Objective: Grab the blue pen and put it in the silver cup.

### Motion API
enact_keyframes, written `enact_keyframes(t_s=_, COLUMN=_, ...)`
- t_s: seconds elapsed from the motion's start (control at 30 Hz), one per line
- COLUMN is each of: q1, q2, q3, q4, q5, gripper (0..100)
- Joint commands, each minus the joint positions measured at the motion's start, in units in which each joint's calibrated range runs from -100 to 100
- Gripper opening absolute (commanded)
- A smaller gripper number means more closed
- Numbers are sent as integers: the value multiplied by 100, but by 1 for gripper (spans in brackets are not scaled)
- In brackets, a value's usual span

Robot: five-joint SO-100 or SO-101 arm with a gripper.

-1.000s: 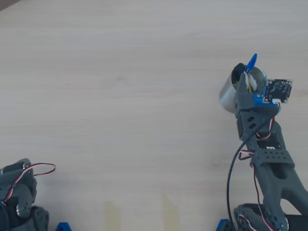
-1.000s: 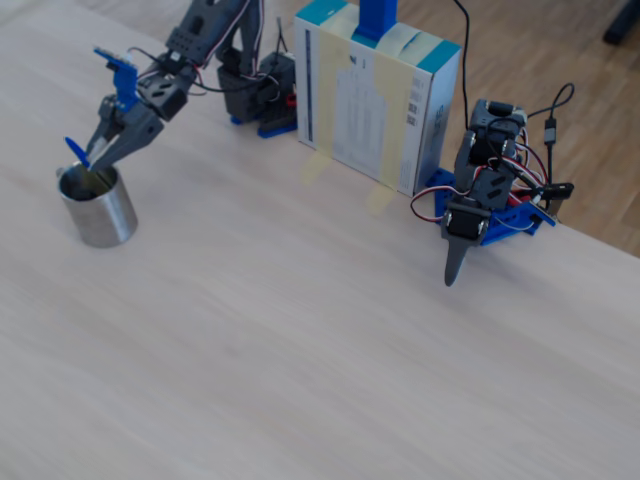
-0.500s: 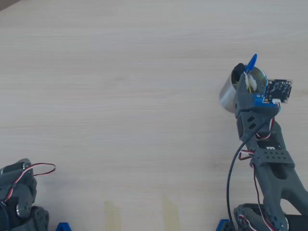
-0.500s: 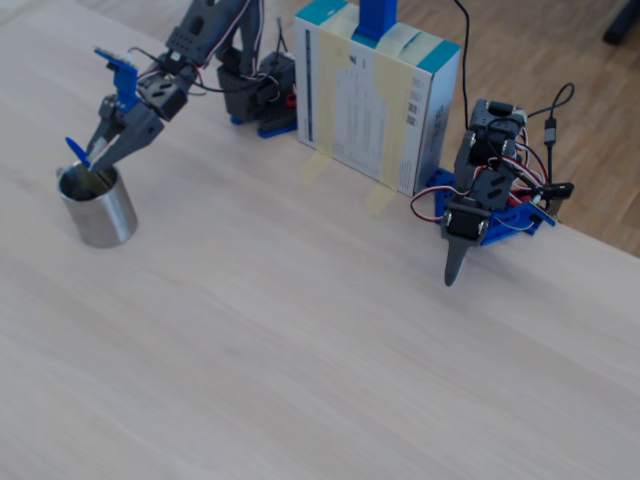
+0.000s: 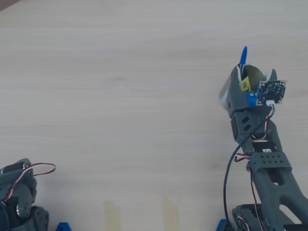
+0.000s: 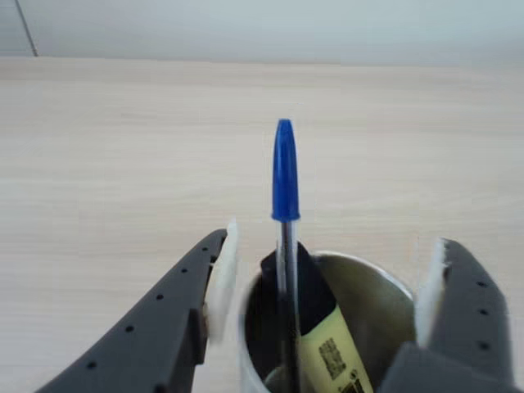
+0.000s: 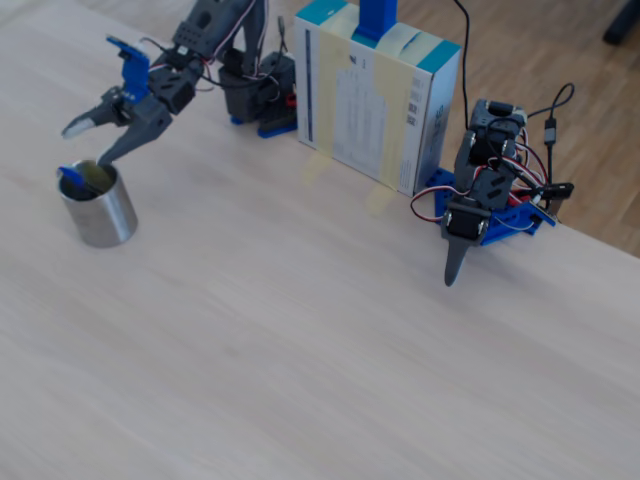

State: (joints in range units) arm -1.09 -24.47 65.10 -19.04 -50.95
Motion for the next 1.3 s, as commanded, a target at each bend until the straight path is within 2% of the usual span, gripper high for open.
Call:
enact_keyframes(t_s=0.0, q1=-57, q2=-288, q3=34, q4=-74, q5=-39, gripper=51)
enact_keyframes(t_s=0.27, q1=4, q2=-554, q3=215, q4=-82, q5=-268, gripper=50)
enact_keyframes(t_s=0.73, q1=-109, q2=-803, q3=242, q4=-13, q5=-221, gripper=50)
enact_keyframes(t_s=1.27, q1=-275, q2=-1776, q3=1113, q4=-13, q5=-247, gripper=50)
